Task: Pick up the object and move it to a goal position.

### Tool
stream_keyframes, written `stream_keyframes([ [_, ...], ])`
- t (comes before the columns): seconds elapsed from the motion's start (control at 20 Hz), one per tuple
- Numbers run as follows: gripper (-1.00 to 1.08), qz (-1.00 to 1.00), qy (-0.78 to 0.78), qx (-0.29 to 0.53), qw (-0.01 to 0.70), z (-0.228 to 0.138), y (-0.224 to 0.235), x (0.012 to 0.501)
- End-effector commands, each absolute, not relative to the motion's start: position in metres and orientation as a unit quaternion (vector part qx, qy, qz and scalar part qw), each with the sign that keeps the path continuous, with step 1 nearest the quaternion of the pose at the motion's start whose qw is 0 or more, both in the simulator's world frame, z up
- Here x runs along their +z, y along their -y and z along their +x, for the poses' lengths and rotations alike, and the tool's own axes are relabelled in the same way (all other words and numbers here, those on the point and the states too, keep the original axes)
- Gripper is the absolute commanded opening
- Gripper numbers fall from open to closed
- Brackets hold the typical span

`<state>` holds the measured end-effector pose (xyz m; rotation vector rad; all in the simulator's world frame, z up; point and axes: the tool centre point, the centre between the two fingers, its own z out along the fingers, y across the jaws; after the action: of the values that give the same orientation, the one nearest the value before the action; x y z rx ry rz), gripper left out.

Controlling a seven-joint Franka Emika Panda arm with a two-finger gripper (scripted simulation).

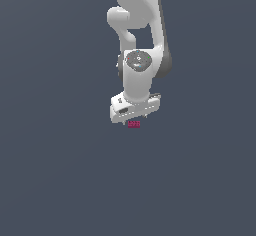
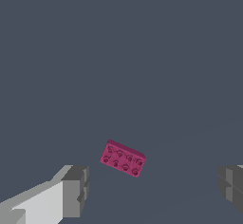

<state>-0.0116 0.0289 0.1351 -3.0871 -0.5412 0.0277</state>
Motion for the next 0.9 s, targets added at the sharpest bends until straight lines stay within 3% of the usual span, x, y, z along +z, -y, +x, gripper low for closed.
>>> stream_keyframes([
  [0.0, 1.00, -0.978, 0.208, 0.009, 0.002, -0.014, -0.028, 0.130],
  [0.85, 1.00, -0.898, 0.441, 0.008, -0.002, -0.033, -0.027, 0.096],
])
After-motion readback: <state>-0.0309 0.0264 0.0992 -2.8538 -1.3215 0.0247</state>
